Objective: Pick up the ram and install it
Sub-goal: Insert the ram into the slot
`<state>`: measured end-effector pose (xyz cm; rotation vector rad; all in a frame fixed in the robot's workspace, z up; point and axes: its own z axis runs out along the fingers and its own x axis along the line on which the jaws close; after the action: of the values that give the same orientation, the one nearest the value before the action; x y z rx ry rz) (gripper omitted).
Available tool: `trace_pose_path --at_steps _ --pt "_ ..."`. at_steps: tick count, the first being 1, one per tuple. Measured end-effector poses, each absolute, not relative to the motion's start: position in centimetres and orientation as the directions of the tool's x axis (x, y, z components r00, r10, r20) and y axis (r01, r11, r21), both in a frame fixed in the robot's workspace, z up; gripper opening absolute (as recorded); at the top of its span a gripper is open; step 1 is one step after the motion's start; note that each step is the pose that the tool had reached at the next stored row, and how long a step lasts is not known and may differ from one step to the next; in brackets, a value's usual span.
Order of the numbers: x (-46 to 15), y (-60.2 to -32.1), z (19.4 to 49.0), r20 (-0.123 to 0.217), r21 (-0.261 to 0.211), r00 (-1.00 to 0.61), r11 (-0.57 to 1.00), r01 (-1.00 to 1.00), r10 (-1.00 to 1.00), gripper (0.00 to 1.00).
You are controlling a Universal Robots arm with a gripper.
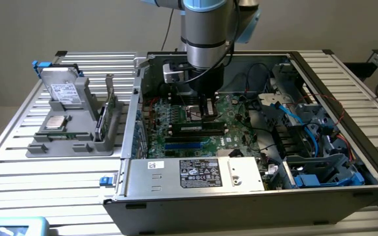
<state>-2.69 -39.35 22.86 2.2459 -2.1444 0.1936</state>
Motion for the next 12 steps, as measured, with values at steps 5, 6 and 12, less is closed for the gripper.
trace_pose_path --at_steps 5,6,12 --pt "-2.7 -39.23 22.84 0.111 -0.064 0.042 -0.049 -0.997 -0.993 0.14" --pt "-2.7 -39.23 22.84 0.111 -0.064 0.041 -0.049 -0.997 -0.993 0.14" --pt "-2.69 -39.23 22.73 0.111 -0.065 0.041 -0.048 -0.997 -0.993 0.14"
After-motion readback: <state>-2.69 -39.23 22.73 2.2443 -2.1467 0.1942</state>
